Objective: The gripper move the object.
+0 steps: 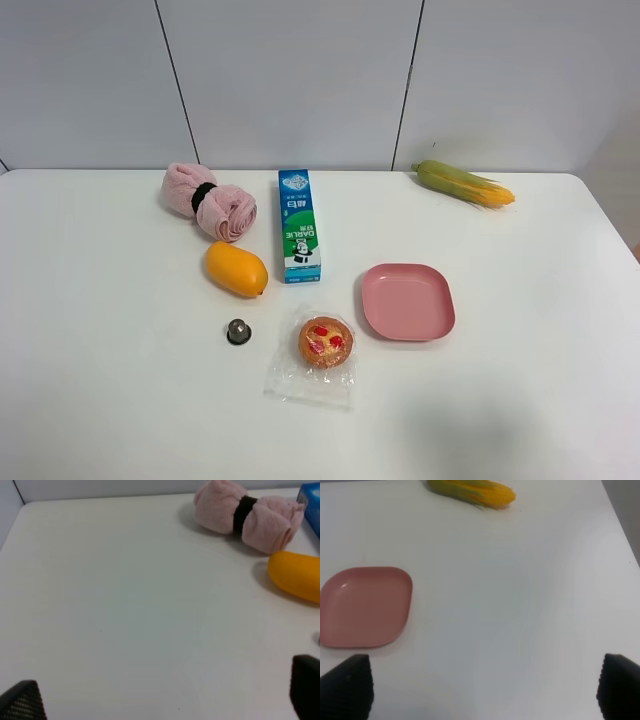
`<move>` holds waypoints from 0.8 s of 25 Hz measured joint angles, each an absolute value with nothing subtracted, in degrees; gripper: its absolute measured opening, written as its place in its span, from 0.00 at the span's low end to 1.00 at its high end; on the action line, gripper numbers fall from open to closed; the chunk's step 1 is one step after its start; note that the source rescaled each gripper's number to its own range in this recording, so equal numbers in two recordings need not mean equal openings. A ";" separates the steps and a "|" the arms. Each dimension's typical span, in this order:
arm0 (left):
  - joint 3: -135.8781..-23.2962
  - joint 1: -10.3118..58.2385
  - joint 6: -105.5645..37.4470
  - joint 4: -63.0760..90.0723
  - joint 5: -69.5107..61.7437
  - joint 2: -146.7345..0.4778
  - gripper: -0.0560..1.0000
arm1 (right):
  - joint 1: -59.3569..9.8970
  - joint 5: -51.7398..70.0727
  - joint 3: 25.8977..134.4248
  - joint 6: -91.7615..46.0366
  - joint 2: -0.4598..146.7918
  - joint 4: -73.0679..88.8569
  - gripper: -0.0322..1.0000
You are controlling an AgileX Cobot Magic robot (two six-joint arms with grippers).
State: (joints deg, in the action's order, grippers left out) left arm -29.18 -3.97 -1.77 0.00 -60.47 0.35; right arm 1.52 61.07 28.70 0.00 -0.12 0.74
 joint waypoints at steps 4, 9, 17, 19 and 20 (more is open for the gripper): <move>-29.18 -3.97 -1.77 0.00 -60.47 0.35 1.00 | 1.52 61.07 28.67 0.00 -0.12 0.74 0.77; -29.18 -3.97 -1.77 0.00 -60.47 0.35 1.00 | 1.52 61.07 28.67 0.00 -0.12 0.74 0.77; -29.18 -3.97 -1.77 0.00 -60.47 0.35 1.00 | 1.52 61.07 28.67 0.00 -0.12 0.74 0.77; -29.18 -3.97 -1.77 0.00 -60.47 0.35 1.00 | 1.52 61.07 28.67 0.00 -0.12 0.74 0.77; -29.18 -3.97 -1.77 0.00 -60.47 0.35 1.00 | 1.52 61.07 28.67 0.00 -0.12 0.74 0.77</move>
